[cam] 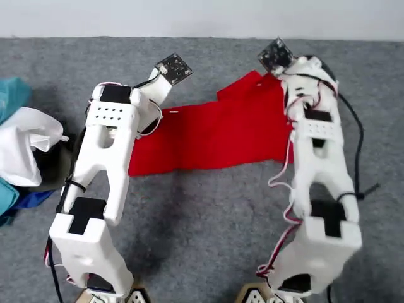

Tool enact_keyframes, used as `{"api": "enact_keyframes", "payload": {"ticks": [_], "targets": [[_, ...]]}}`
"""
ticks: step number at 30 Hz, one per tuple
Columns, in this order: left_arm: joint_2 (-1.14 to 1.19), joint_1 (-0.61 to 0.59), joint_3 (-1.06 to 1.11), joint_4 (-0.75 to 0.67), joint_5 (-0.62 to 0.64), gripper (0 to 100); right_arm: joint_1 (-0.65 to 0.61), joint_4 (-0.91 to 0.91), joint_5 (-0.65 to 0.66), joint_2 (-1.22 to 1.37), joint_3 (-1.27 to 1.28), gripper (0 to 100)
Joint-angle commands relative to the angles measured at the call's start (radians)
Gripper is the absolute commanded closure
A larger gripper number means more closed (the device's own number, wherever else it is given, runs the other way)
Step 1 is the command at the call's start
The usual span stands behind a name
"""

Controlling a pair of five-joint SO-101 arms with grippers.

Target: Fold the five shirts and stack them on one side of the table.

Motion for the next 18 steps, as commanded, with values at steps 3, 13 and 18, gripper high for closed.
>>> {"api": "enact_keyframes", "payload": {"ticks": [3,13,18], "targets": [[-0.017,-0.002,-0.028,-0.017,0.009,98,-0.042,0.173,-0.009,0.022,-0.196,82.5],[-0.002,-0.023,-0.044,-0.026,0.238,86,0.005,0.39,-0.009,-0.005,-0.272,82.2],[0.005,-0.106,-0.071,-0.018,0.338,86,0.039,0.739,-0.006,-0.093,-0.272,82.2]]}}
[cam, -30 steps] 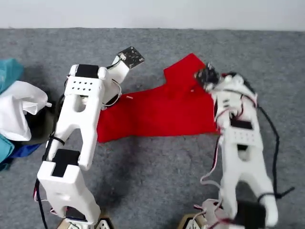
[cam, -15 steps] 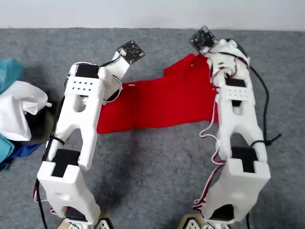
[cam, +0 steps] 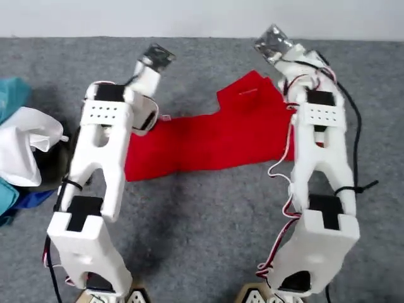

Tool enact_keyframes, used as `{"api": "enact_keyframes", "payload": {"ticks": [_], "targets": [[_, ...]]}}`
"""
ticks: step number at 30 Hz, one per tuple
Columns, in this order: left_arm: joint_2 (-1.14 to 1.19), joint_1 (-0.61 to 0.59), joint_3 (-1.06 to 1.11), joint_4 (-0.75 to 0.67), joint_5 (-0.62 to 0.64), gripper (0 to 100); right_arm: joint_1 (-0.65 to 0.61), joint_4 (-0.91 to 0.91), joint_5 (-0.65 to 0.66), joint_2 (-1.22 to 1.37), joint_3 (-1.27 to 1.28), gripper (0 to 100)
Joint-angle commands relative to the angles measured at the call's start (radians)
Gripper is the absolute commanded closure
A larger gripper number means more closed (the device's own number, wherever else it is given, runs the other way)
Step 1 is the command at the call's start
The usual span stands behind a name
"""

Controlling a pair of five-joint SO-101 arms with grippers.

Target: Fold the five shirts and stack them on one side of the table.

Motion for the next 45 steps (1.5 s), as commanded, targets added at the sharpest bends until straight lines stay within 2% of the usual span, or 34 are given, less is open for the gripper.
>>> {"api": "enact_keyframes", "payload": {"ticks": [1,6,10,11,15,19,26,30,36,38,45], "targets": [[-0.009,-0.072,-0.044,-0.005,0.086,86,0.021,0.262,-0.006,-0.12,-0.054,82.2],[-0.018,-0.083,-0.048,0.219,0.06,86,0.036,0.558,-0.005,-0.197,-0.052,82.2],[-0.018,-0.058,-0.048,0.44,-0.094,86,0.062,0.765,-0.005,-0.22,-0.051,82.2],[-0.018,-0.057,-0.041,0.459,-0.114,86,0.065,0.819,-0.005,-0.225,-0.051,82.2],[-0.011,-0.072,0.004,0.456,-0.101,86,0.068,0.961,0.11,-0.205,-0.034,81.9],[-0.008,0.005,0.117,0.434,-0.098,86,0.074,0.964,0.181,-0.165,0.015,80.3],[-0.006,0.123,0.162,0.318,-0.021,82,0.088,0.977,0.187,-0.113,0.012,62.4],[0.034,0.107,0.166,0.206,-0.193,83,0.093,0.997,0.199,-0.116,0.011,62.3],[0.13,0.078,0.166,0.132,-0.422,90,0.093,1.052,0.264,-0.119,0.011,62.3],[0.152,0.077,0.166,0.11,-0.456,90,0.094,1.053,0.264,-0.119,0.011,62.3],[0.209,0.075,0.165,0.112,-0.459,90,0.082,1.046,0.264,-0.111,0.011,62.3]]}}
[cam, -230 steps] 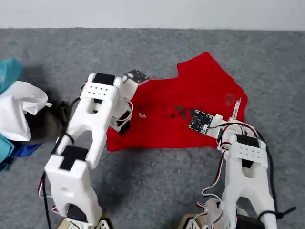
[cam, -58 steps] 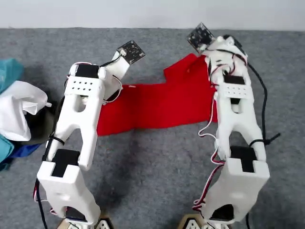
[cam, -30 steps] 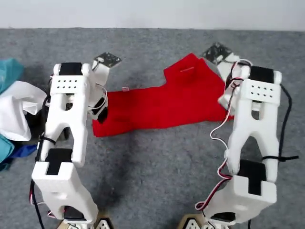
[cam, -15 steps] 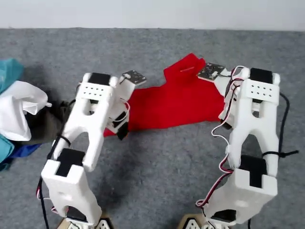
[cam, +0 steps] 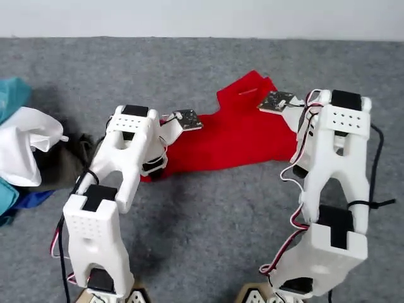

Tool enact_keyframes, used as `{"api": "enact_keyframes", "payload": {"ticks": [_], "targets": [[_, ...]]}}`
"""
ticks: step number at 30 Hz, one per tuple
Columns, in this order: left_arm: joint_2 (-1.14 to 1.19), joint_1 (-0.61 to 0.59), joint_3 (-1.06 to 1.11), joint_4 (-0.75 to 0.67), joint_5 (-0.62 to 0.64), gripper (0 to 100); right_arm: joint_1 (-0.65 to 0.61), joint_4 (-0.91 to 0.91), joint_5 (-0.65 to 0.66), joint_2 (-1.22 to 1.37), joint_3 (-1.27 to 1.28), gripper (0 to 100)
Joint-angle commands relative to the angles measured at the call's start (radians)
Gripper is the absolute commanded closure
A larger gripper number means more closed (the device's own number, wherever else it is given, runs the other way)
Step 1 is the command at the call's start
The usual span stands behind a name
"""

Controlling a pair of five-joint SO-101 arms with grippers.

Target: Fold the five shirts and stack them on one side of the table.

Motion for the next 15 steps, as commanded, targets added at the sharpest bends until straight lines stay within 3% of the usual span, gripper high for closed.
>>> {"api": "enact_keyframes", "payload": {"ticks": [1,15], "targets": [[0.009,-0.009,-0.005,-0.012,-0.011,90,0.001,0.004,0.012,-0.005,-0.011,62.3],[0.094,-0.009,-0.005,-0.011,-0.014,98,-0.039,-0.127,0.012,0.177,-0.025,62.3]]}}
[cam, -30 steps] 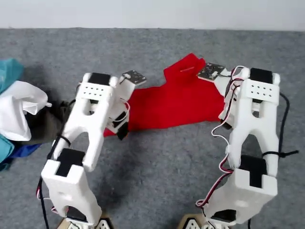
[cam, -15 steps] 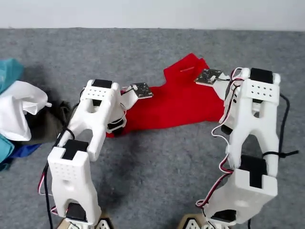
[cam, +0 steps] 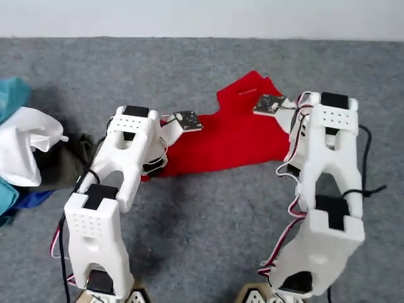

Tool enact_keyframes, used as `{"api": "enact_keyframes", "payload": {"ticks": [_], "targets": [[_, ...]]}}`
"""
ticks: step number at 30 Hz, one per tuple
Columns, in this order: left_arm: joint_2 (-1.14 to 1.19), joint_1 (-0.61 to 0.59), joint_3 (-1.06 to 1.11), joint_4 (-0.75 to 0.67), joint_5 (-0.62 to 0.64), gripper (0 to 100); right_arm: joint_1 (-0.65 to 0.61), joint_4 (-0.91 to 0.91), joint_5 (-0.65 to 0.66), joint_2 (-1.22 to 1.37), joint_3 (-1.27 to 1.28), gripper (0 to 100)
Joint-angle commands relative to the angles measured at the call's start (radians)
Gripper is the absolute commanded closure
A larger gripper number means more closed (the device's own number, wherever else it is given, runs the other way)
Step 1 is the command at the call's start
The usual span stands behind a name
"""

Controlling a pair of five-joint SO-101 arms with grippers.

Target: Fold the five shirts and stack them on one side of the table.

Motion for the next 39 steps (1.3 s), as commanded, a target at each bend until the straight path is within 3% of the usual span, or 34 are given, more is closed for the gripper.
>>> {"api": "enact_keyframes", "payload": {"ticks": [1,6,12,21,28,34,39], "targets": [[0.035,-0.012,0.013,-0.009,-0.009,98,-0.01,-0.013,0.009,0.053,-0.038,62.3],[0.035,-0.003,0.013,-0.009,-0.018,98,-0.008,-0.013,0.009,0.159,-0.167,62.3],[0.034,-0.012,0.012,0.02,-0.114,98,-0.007,-0.012,0.009,0.332,-0.373,64.1],[0.035,-0.006,-0.012,0.026,-0.135,99,0.012,0.013,0.009,0.532,-0.583,99.6],[0.037,-0.005,-0.082,0.026,-0.133,99,0.038,0.021,0.009,0.53,-0.6,99.0],[0.035,-0.02,-0.196,0.038,-0.133,99,0.054,0.134,0.015,0.461,-0.6,98.9],[0.035,-0.037,-0.259,0.141,-0.137,99,0.105,0.232,0.117,0.383,-0.594,98.9]]}}
